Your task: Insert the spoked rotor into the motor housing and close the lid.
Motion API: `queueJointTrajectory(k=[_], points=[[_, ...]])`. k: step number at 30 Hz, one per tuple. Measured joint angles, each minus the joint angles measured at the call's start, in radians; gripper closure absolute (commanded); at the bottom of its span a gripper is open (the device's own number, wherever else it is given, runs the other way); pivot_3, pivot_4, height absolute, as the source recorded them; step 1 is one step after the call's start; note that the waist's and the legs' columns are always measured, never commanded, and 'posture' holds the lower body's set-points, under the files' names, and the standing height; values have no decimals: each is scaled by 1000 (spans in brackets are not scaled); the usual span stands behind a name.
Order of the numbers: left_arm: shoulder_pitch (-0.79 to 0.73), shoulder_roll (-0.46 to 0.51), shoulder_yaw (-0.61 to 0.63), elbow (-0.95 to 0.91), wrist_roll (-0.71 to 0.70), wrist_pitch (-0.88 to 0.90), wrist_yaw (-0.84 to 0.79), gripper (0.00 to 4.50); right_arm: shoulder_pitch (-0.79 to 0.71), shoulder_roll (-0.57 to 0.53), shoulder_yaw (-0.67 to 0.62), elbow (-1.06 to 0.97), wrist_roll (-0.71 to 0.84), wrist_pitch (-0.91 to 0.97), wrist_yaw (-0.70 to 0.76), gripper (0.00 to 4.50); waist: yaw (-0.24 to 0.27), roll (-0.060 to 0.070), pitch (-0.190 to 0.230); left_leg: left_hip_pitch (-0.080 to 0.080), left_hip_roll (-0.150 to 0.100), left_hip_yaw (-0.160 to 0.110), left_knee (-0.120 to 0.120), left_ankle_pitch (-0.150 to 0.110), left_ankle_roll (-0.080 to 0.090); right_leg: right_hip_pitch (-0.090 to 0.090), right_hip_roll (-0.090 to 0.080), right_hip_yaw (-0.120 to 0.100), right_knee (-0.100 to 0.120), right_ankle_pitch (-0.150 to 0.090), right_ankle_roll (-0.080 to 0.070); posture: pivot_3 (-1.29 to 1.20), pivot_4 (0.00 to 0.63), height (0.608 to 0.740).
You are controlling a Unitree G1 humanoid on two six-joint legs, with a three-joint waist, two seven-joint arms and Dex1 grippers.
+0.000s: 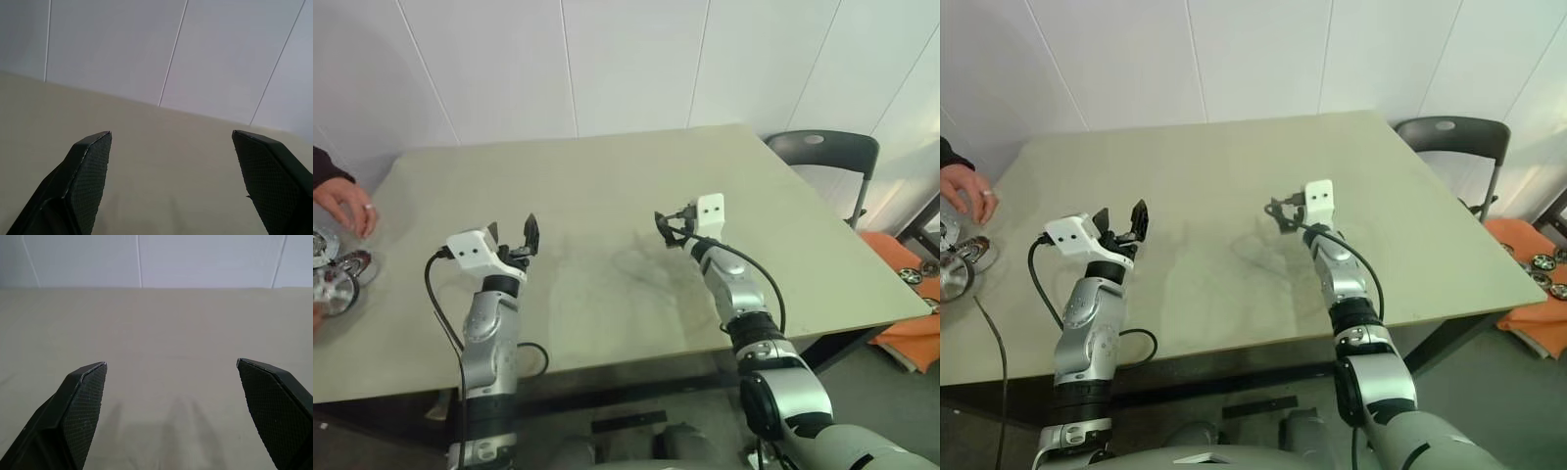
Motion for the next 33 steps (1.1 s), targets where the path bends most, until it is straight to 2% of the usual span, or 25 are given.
queueJointTrajectory(k=[33], points=[[-38,-5,4,14,-1,-19,8,316,-53,0,2,74,-1,-24,4,61,-1,0,0,0,0,0,0,0,0,0,0,0,0,0,0,0,0,740]])
